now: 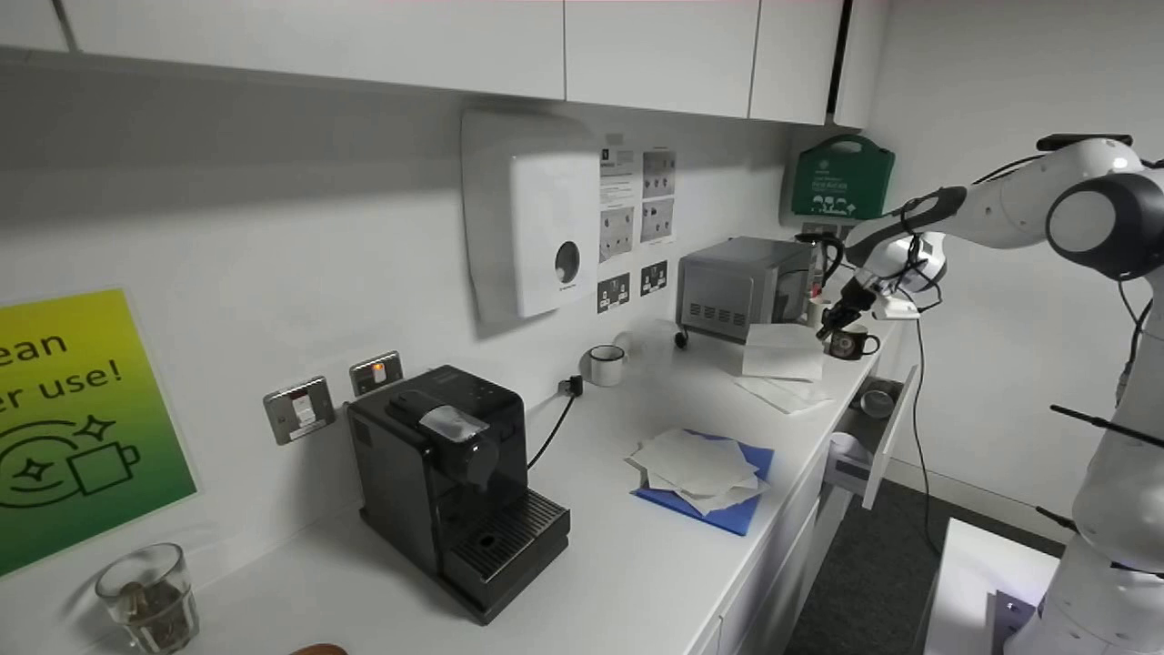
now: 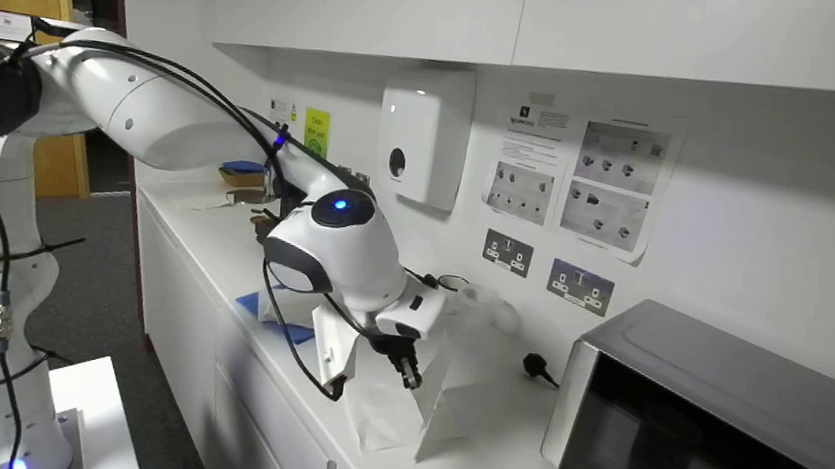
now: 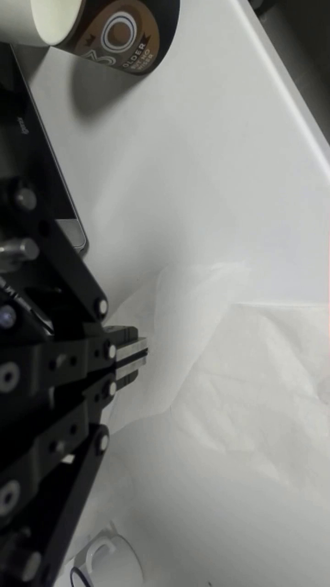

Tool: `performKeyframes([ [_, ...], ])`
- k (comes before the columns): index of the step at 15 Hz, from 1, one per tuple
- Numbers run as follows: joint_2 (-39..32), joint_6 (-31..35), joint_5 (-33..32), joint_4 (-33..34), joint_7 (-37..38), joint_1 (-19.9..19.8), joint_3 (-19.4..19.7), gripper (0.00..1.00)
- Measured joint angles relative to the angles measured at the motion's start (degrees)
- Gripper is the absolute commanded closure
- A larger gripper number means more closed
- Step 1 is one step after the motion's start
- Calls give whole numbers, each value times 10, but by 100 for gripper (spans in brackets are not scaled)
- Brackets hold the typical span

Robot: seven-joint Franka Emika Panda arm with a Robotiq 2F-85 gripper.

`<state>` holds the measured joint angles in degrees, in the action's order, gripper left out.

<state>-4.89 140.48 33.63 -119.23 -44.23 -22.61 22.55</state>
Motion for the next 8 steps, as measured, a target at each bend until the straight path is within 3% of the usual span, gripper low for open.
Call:
performKeyframes([
  [8, 0, 1, 16, 1, 0, -10, 0, 100],
])
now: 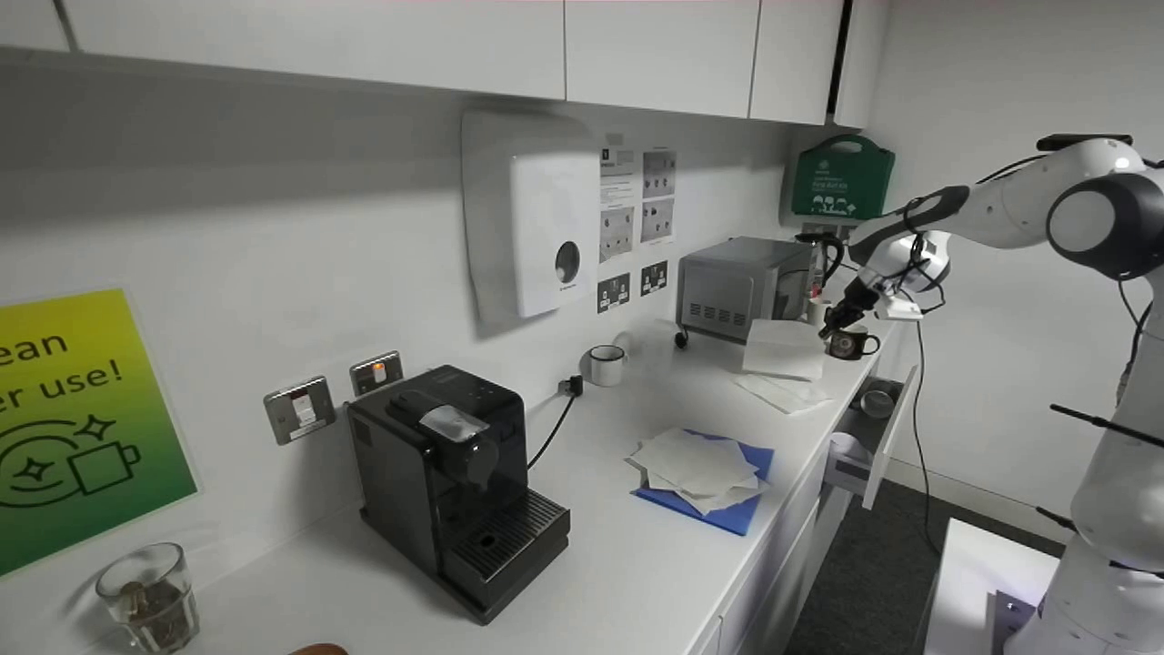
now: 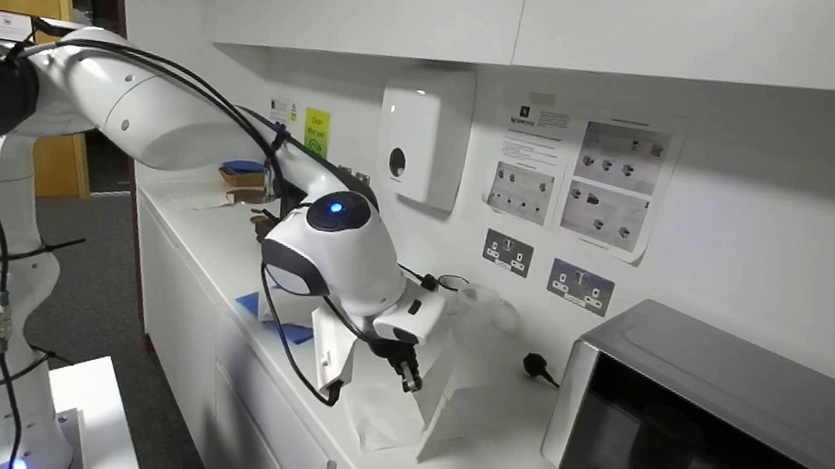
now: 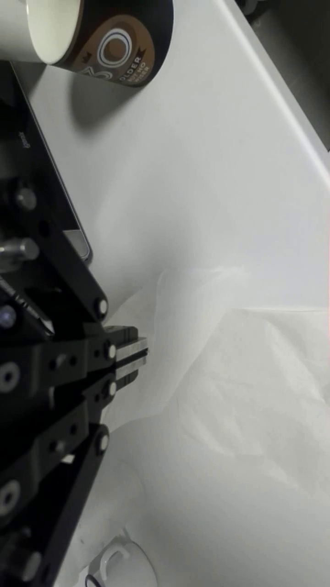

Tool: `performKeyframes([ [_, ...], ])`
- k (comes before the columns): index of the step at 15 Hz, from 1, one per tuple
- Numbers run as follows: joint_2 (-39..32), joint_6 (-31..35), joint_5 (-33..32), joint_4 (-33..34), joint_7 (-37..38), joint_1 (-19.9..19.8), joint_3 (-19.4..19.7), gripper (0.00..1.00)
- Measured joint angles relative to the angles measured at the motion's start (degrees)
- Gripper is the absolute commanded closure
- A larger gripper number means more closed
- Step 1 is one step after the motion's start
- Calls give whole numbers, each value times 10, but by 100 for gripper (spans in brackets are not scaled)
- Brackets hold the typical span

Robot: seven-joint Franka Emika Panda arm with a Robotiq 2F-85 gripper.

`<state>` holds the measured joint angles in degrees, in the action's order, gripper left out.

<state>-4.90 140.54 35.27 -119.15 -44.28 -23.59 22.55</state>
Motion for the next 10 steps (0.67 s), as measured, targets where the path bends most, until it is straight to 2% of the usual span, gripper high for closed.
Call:
performKeyframes([
  [10, -27, 0, 23, 31, 0, -41, 2, 100],
])
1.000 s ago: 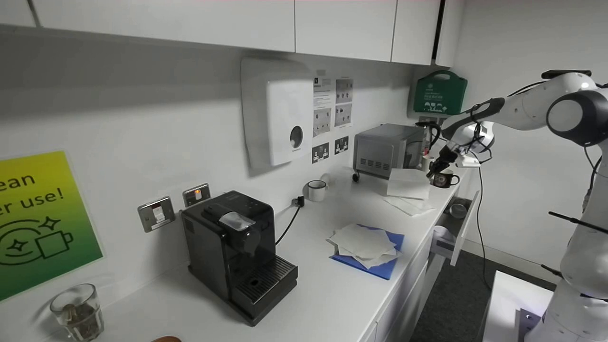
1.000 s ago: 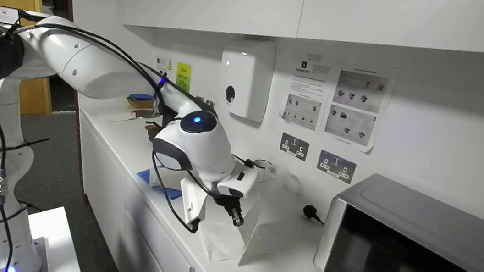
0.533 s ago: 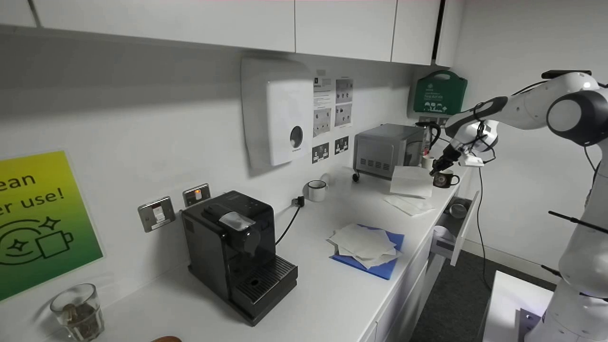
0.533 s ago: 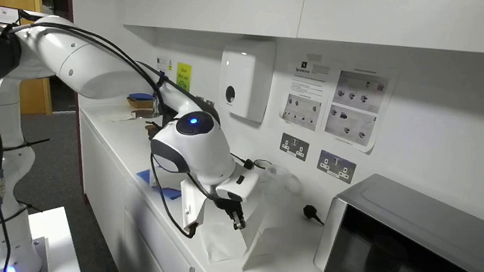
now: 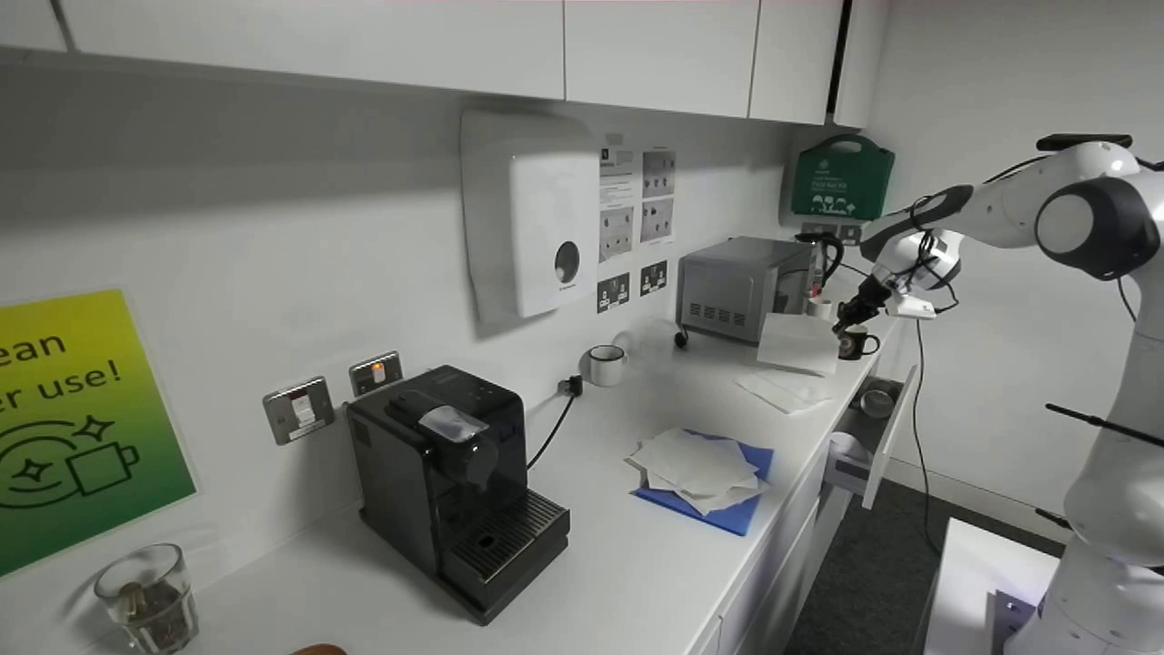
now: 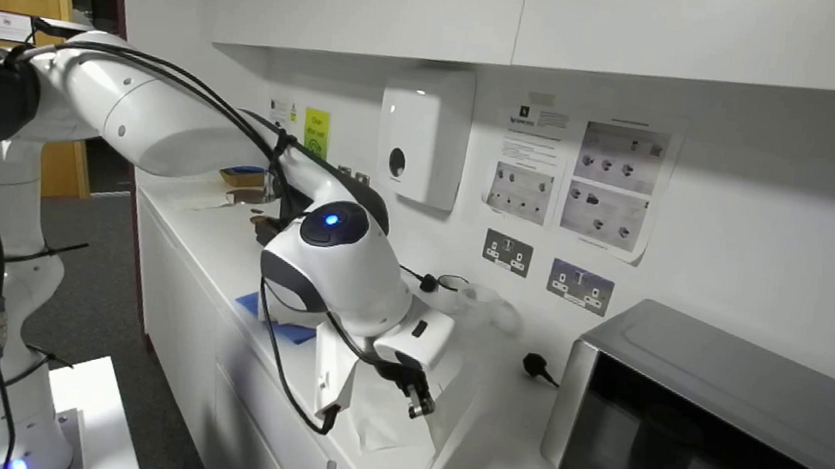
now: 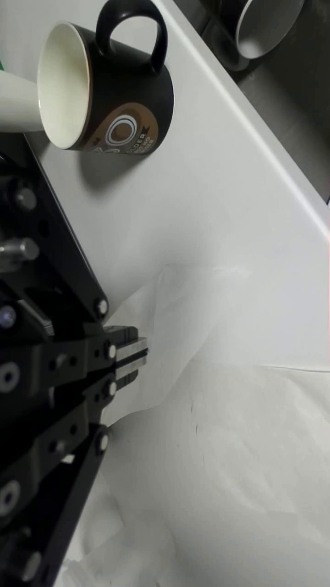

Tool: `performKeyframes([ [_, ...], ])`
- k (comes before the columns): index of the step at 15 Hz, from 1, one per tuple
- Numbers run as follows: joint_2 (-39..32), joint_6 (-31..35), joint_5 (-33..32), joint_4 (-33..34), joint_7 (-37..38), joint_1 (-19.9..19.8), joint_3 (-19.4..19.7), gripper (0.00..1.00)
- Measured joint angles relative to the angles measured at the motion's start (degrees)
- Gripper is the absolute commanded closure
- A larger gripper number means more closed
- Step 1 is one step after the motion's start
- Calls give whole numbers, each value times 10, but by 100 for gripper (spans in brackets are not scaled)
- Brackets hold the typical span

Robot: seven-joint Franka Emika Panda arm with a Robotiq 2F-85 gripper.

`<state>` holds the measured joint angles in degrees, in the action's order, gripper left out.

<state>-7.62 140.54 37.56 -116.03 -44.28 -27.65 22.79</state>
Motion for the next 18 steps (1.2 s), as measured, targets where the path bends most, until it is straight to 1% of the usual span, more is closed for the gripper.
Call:
performKeyframes([
  [4, -11, 0, 2, 10, 0, -2, -6, 100],
  [9, -8, 0, 2, 9, 0, 1, -31, 100],
  [13, 6, 0, -1, -2, -3, 10, -42, 100],
  [18, 43, 0, -3, -36, -20, 25, -44, 100],
])
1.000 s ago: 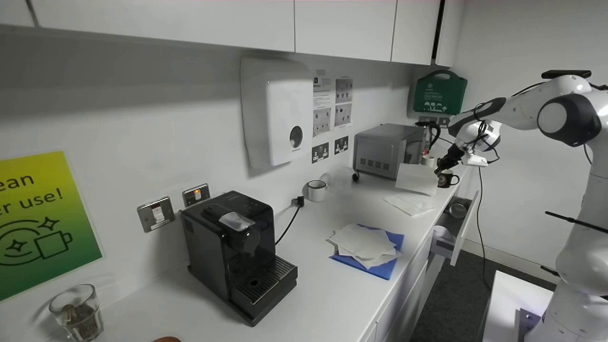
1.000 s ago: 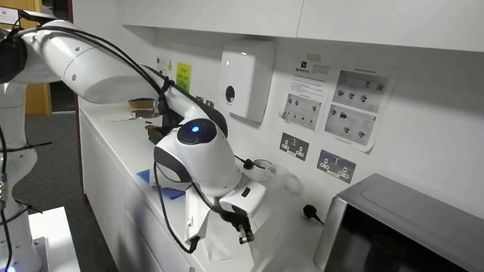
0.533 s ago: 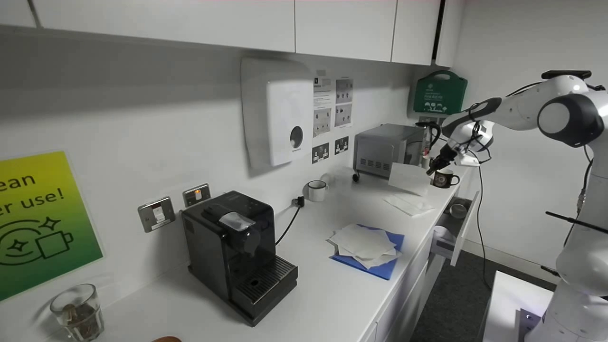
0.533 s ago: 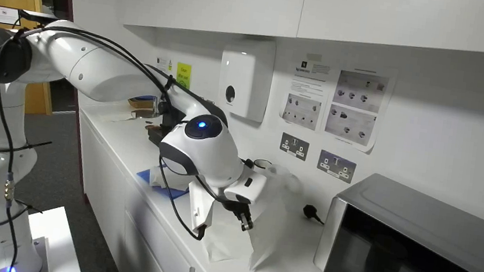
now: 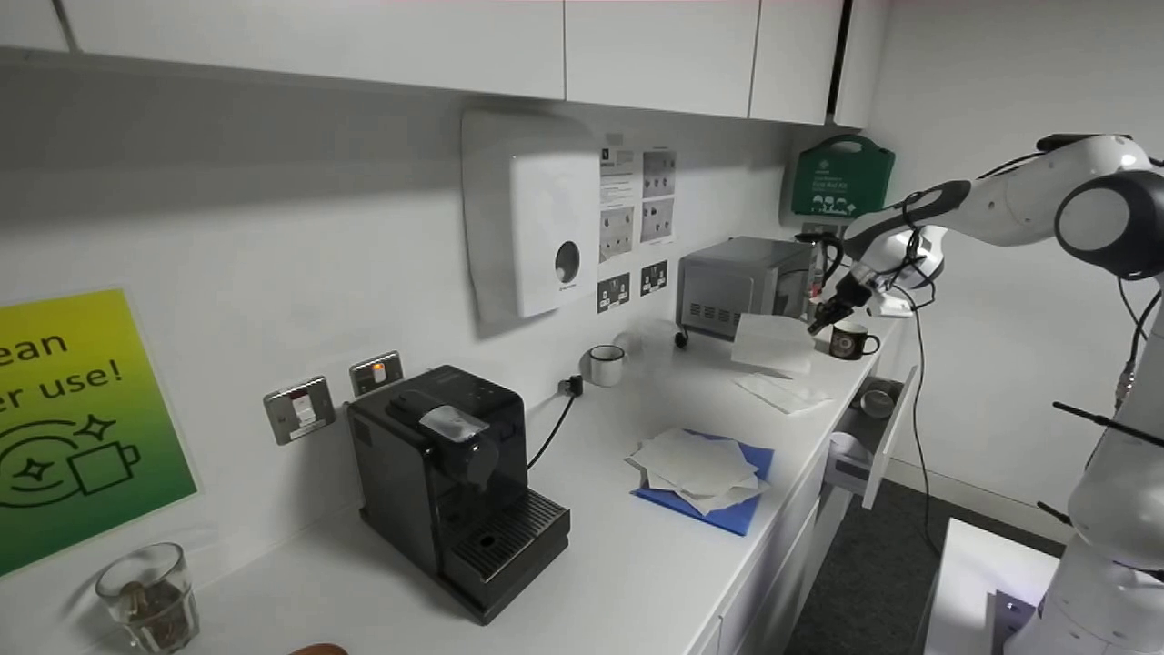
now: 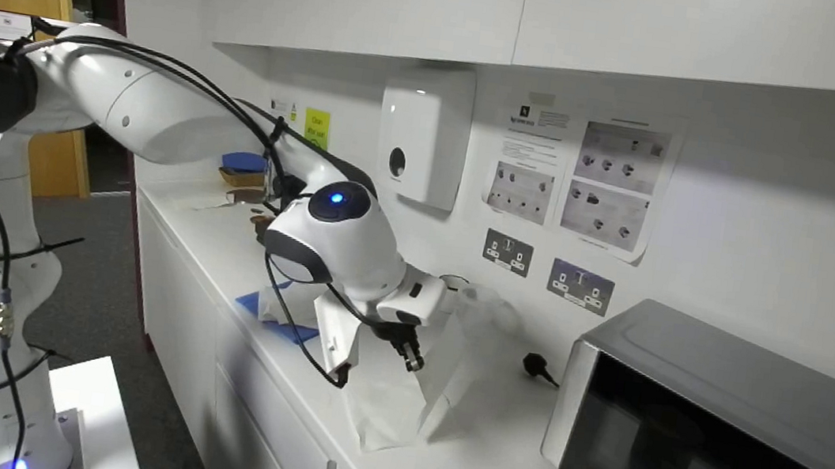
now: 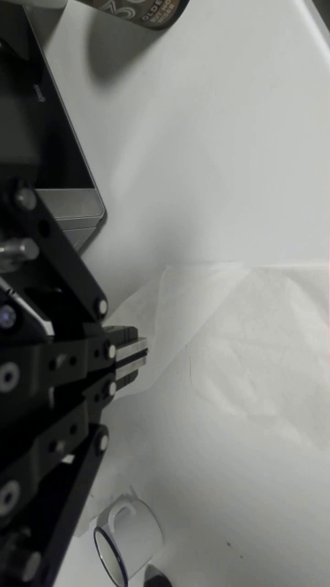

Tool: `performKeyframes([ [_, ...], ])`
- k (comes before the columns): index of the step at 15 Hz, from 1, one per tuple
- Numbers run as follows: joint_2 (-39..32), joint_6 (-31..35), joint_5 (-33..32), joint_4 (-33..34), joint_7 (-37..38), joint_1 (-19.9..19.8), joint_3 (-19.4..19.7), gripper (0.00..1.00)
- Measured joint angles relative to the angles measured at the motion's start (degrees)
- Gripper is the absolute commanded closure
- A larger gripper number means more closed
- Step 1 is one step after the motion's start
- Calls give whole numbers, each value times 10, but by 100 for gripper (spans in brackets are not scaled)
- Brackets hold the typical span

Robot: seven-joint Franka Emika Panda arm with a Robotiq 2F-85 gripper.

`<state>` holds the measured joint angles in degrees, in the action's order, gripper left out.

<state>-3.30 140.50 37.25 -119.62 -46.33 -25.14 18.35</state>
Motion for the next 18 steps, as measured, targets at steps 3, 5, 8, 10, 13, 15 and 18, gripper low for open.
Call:
performKeyframes([
  [3, 14, 0, 0, -11, 0, 3, 0, 100],
  [5, 13, 0, 1, -11, 1, 3, 3, 100],
  [8, 7, 0, 2, -6, 18, 3, 12, 100],
  [10, 3, 0, 3, 2, 40, 2, 18, 100],
  [13, -5, 0, 2, 16, 67, 3, 20, 99],
  [15, -9, 0, 0, 22, 77, 5, 18, 99],
  [18, -10, 0, 0, 24, 81, 8, 16, 99],
])
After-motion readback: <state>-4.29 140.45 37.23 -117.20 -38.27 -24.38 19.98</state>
